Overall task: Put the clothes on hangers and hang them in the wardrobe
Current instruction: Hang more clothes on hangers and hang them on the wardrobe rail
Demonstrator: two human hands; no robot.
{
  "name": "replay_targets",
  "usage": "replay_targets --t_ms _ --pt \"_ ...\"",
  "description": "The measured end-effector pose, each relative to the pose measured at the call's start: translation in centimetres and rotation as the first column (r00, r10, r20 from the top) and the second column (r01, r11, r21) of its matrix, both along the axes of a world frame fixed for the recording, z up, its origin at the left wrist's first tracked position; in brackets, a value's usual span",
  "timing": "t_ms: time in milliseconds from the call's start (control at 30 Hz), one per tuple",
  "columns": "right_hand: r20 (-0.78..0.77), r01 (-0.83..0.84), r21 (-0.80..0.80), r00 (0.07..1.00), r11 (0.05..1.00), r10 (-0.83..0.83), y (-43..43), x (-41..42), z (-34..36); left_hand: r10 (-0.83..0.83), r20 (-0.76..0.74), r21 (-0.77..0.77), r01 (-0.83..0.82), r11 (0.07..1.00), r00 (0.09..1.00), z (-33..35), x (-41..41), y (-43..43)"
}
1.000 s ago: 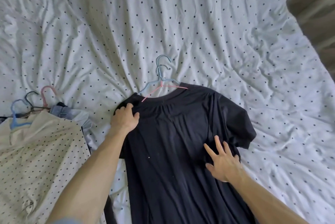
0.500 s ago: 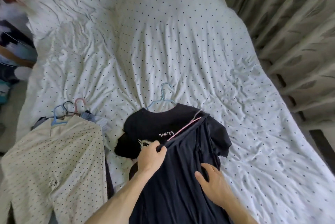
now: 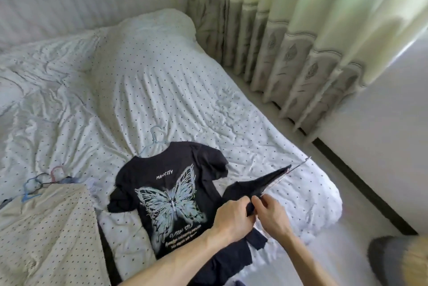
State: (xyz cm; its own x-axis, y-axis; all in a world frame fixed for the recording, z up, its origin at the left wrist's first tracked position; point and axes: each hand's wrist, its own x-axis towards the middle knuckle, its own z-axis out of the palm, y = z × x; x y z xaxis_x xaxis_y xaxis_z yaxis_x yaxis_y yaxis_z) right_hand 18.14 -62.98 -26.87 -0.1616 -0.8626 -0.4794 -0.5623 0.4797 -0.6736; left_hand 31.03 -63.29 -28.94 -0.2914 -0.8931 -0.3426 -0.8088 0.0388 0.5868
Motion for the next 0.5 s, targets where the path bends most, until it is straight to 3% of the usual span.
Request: replay_targets --t_ms 100,200,300,400,500 --pt "0.018 0.132 -0.044 0.991 0.99 -0.131 4.4 -6.1 1.2 -0.235 -0.066 0.094 0.241 0.966 0.97 2.9 -5.4 1.8" --pt "-0.026 0.179 -0.069 0.983 0.981 -0.181 9.6 -11.8 2.7 -0.458 -0.1 0.223 0.469 0.855 0.883 5.6 -10.4 3.4" --pt "-0.09 0.17 -0.09 0.98 0.981 -0.178 15.1 -17.0 4.2 -0.497 -0.235 0.306 0.549 0.778 0.835 7.9 -14.9 4.3" --pt "-0.11 0.18 -0.14 0.975 0.974 -0.196 20.6 -21.3 5.7 -0.441 -0.252 0.178 0.489 0.854 0.862 9.9 -18.9 4.2" --pt "-0.116 0.239 -0.18 0.958 0.954 -0.262 25.8 -24.7 7.3 -0.457 -0.32 0.031 0.491 0.87 0.83 12.2 -23.9 4.9"
